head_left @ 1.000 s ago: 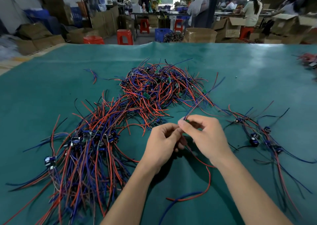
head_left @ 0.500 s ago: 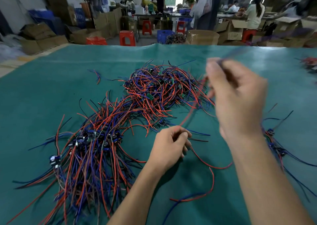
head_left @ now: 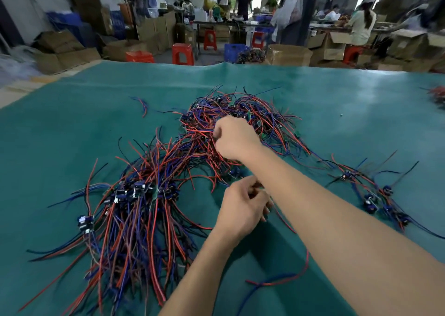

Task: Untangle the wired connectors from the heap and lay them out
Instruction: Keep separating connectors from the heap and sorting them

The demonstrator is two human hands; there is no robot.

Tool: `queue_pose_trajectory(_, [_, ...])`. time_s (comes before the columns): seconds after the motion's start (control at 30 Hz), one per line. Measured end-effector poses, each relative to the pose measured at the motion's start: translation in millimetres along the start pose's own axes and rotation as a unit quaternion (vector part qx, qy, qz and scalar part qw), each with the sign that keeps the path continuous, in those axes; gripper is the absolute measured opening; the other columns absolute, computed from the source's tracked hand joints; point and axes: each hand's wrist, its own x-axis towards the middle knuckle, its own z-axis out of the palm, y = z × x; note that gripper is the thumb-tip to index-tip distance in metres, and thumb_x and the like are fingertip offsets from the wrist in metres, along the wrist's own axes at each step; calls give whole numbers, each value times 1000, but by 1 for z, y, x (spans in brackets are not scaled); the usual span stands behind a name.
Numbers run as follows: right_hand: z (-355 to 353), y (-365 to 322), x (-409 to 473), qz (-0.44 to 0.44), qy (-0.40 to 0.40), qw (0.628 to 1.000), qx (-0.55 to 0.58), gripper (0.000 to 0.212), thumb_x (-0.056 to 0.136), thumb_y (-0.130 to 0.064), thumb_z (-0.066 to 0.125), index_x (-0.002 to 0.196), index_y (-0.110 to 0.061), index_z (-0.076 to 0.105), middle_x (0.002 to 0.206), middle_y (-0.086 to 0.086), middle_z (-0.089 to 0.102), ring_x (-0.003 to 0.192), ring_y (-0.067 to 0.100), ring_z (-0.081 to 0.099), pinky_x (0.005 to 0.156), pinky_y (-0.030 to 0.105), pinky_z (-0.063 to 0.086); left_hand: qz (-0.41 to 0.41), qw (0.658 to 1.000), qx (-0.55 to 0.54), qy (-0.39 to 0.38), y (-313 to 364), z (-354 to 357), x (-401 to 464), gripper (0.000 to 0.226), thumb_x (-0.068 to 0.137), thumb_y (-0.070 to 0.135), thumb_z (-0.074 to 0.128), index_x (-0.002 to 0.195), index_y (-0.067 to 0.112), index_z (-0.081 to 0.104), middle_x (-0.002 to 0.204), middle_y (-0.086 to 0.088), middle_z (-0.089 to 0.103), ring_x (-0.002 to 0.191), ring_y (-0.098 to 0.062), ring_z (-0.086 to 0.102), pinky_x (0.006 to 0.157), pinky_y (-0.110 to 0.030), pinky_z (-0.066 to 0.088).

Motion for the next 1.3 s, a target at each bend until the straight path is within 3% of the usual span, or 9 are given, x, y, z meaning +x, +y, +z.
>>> queue_pose_trajectory(0.27, [29,28,19,-7,31,998,50,43,95,-20,65,135,-33,58,120,8,68,106,34,64,92,44,55,3,1000,-11,-14,-4,0,3,25,73,13,41,84,11,63,64,-3,64,47,-13,53,47,-25,45])
queue_pose_trajectory(0.53, [12,46,25,22,83,992,95,24,84,-13,68,100,-31,68,101,3,73,98,26,67,89,34,54,-9,999,-37,-6,-10,1,4,18,94,-1,48,98,7,64,70,-9,67,53,-14,56,46,-24,46])
queue_pose_trajectory(0.63, [-14,64,18,57,114,978,164,13,80,-15,65,85,-27,66,85,1,71,82,24,68,76,31,54,-7,999,-41,-7,-10,0,4,18,95,-1,48,99,6,64,70,-10,67,49,-12,55,44,-23,45])
queue_pose_trajectory(0.77, [-61,86,-8,121,154,868,456,20,84,5,56,87,-14,63,67,7,61,47,16,58,44,24,45,-4,999,-47,-7,-11,0,5,18,95,-1,48,99,7,65,70,-9,67,51,-13,55,46,-24,45])
queue_pose_trajectory(0.87, [-93,100,-38,128,168,737,642,21,90,5,51,92,-13,62,66,2,53,44,9,52,40,19,39,-1,999,-51,-3,-12,-1,5,18,96,0,49,101,7,64,72,-11,68,51,-14,55,46,-25,46])
queue_pose_trajectory(1.0, [-91,105,-85,100,47,527,842,17,85,-2,56,94,-12,66,75,3,58,49,2,51,40,11,38,4,997,-72,6,-13,0,6,18,99,4,45,103,9,62,73,-12,67,53,-16,54,45,-26,46])
queue_pose_trajectory(1.07, [-67,102,-102,112,-8,488,866,21,80,-3,57,97,-11,67,77,4,60,49,1,56,40,10,43,8,996,-93,12,-12,1,7,20,105,10,41,105,10,61,73,-12,65,54,-17,54,44,-25,45])
queue_pose_trajectory(1.13, [-35,96,-112,150,-34,507,848,25,78,-1,57,99,-10,67,77,6,63,50,4,61,43,9,46,20,993,-119,16,-10,1,7,25,108,19,37,110,14,62,72,-9,64,53,-16,55,43,-25,45])
queue_pose_trajectory(1.3, [16,85,-118,167,-35,648,742,25,87,9,60,105,-9,65,78,12,70,59,20,70,50,28,57,41,989,-137,36,-9,2,8,32,105,39,43,92,18,64,72,-2,59,60,-15,53,53,-31,47])
